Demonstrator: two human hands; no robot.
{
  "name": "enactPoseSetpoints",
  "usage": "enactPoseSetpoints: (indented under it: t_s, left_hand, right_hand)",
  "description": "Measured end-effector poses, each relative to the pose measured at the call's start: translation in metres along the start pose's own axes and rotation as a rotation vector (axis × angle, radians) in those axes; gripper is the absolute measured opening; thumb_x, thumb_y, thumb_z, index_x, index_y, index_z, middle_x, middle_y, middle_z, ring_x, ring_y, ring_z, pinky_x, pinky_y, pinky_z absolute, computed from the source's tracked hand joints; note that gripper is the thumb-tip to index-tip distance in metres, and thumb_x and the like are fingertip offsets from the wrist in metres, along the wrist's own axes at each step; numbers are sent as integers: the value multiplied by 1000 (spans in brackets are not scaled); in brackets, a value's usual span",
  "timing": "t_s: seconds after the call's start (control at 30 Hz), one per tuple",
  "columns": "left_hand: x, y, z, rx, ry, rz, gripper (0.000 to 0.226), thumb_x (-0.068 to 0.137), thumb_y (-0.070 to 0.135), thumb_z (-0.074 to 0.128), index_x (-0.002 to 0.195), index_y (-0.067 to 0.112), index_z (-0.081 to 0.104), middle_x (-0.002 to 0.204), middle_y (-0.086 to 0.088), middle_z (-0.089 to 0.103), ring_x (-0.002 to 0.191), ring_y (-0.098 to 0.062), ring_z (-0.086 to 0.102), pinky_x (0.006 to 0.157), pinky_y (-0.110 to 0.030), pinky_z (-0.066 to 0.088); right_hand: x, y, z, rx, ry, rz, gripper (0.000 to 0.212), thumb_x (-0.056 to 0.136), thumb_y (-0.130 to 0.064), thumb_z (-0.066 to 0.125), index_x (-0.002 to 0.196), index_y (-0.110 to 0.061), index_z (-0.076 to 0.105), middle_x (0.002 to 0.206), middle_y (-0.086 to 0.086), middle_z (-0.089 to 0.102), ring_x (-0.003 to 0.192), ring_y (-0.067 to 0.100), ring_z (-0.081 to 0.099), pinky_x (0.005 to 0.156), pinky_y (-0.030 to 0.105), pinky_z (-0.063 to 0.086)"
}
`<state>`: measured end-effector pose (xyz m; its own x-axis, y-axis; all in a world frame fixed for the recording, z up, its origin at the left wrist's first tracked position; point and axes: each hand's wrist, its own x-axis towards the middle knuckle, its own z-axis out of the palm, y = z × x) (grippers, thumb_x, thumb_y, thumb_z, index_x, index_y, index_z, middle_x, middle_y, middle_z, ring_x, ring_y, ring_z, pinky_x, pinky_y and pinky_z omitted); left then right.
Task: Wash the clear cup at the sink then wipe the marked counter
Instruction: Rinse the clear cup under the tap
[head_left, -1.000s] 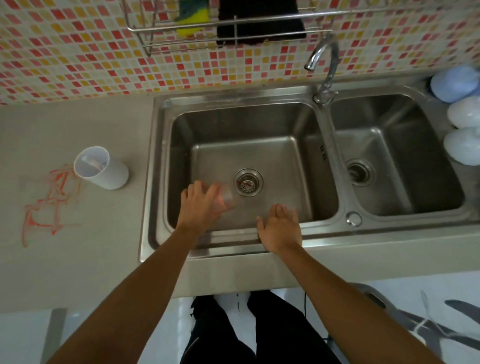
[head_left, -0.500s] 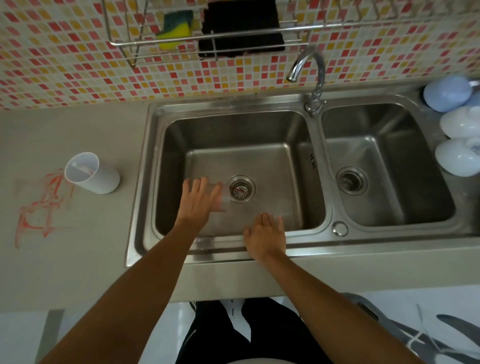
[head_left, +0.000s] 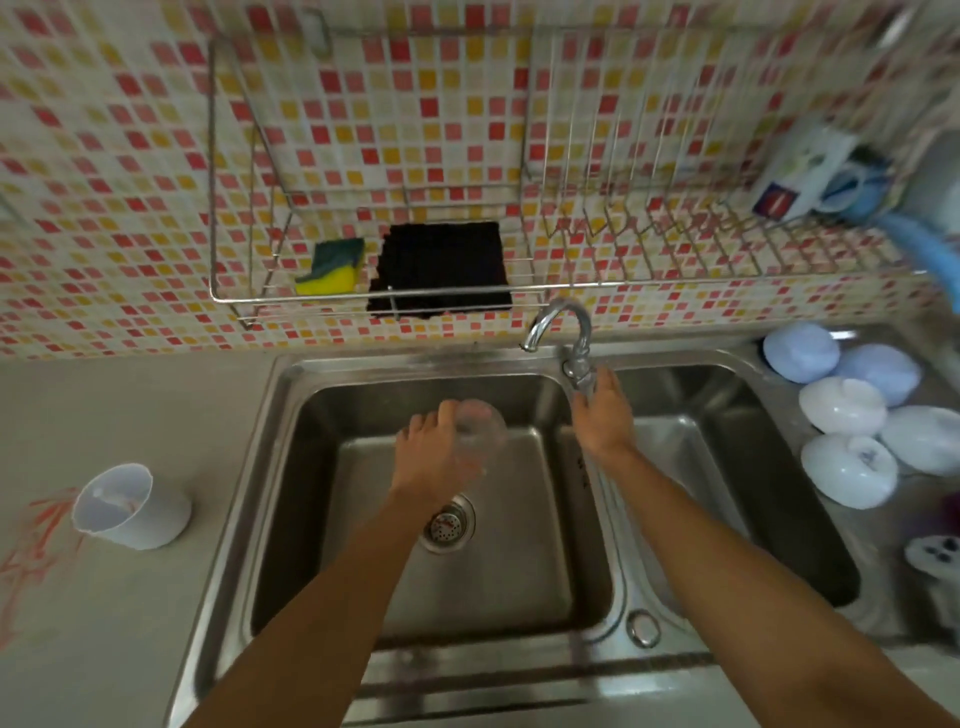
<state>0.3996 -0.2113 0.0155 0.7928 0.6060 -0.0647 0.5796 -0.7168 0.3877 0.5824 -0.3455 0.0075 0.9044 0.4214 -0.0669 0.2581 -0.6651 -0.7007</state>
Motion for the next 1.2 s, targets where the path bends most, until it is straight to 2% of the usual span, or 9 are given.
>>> enactPoseSetpoints:
  t_s: [0.1, 0.27, 0.4, 0.53, 0.67, 0.8, 0.97, 1.07, 1.2]
  left_hand:
    - [28, 17, -6, -156, -5, -26, 87, 62, 44, 84, 132, 20, 38, 130, -1, 51, 123, -24, 45, 102, -39, 32]
    - [52, 29, -5, -317, 7, -51, 89, 63, 38, 86, 136, 23, 37, 137, 0, 44, 129, -20, 41, 110, -40, 28]
    - [51, 31, 0, -341, -7, -50, 90, 61, 35, 88, 135, 24, 38, 135, 3, 46, 128, -19, 42, 111, -41, 28]
    - [52, 35, 7, -439, -15, -69, 82, 54, 40, 87, 125, 33, 47, 128, 13, 49, 122, -12, 47, 105, -44, 41]
    - [56, 47, 7, -603, 67, -103, 72, 52, 43, 86, 115, 35, 52, 121, 20, 50, 115, -5, 50, 97, -37, 50]
    - [50, 55, 10, -601, 14, -38, 75, 54, 36, 88, 117, 34, 47, 116, 12, 55, 109, -11, 56, 95, -39, 51]
    - [48, 58, 7, -718, 37, -137, 79, 55, 30, 88, 122, 29, 46, 113, 11, 54, 101, -7, 56, 77, -17, 47]
    - [45, 60, 8, -673, -13, -81, 80, 53, 28, 91, 121, 28, 48, 111, 11, 58, 100, -7, 58, 77, -16, 46]
    - [50, 62, 8, -736, 11, -150, 80, 54, 27, 91, 121, 28, 47, 111, 13, 56, 100, -7, 58, 72, -12, 45]
  right_hand:
    - [27, -5, 0, -1, -62, 40, 32, 97, -14, 49, 128, -9, 46, 118, 16, 60, 106, 34, 60, 86, 36, 45]
    - [34, -3, 13, -151, -150, -53, 38, 97, -11, 43, 135, -16, 45, 111, 16, 63, 100, 36, 62, 85, 42, 50]
    - [36, 5, 26, -271, -264, -187, 29, 89, -2, 44, 113, -14, 55, 111, 12, 61, 99, 33, 61, 85, 42, 51]
    - [39, 4, 21, -298, -276, -255, 40, 89, -1, 47, 125, -16, 56, 122, 9, 58, 104, 29, 59, 87, 37, 49]
    - [43, 9, 17, -304, -300, -345, 45, 91, -4, 49, 133, -19, 51, 133, 8, 53, 117, 29, 55, 98, 40, 46]
    - [43, 9, 17, -324, -300, -407, 36, 95, -14, 46, 128, -21, 57, 127, 6, 57, 112, 25, 55, 97, 37, 44]
    - [52, 12, 22, -306, -322, -293, 41, 88, -8, 54, 127, -21, 57, 125, 6, 57, 112, 27, 56, 97, 39, 47]
    - [56, 15, 25, -280, -340, -263, 38, 88, -12, 56, 123, -24, 60, 123, 4, 58, 112, 25, 56, 96, 37, 47]
    - [57, 15, 27, -278, -299, -277, 30, 85, -13, 61, 114, -19, 64, 116, 5, 61, 104, 25, 59, 92, 35, 49]
